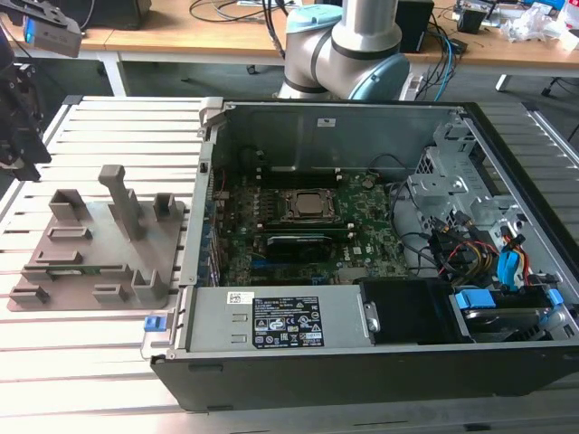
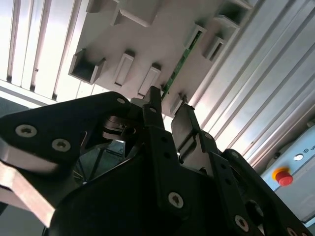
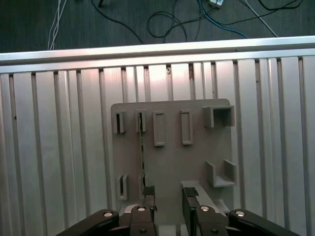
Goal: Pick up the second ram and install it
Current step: 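Pick up the second ram and move it above second insertion slot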
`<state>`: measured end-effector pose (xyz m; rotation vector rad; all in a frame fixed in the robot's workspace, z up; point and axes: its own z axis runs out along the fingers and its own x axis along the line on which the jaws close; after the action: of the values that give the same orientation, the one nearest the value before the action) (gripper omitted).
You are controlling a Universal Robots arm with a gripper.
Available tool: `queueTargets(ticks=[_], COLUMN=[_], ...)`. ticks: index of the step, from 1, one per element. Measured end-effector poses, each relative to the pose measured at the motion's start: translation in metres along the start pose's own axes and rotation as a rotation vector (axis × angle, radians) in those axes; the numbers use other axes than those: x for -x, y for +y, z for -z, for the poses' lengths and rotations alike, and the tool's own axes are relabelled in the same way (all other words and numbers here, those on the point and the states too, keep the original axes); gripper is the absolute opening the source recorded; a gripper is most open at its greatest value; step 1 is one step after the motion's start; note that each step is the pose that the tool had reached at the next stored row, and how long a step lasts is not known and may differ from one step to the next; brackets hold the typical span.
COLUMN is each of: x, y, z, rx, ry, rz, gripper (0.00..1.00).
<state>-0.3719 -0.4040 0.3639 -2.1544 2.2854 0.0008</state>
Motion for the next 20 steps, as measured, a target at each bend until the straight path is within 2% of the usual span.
queueTargets(ticks=[15,20], x=[0.0000,0.0000], y=[0.0000,0.0000], z=[-0.0240,-0.0381], rx=[0.0000,0.0000], ry=[-0.0001,0.0000], rz=[0.000,0.000], gripper=[0.36,0.36])
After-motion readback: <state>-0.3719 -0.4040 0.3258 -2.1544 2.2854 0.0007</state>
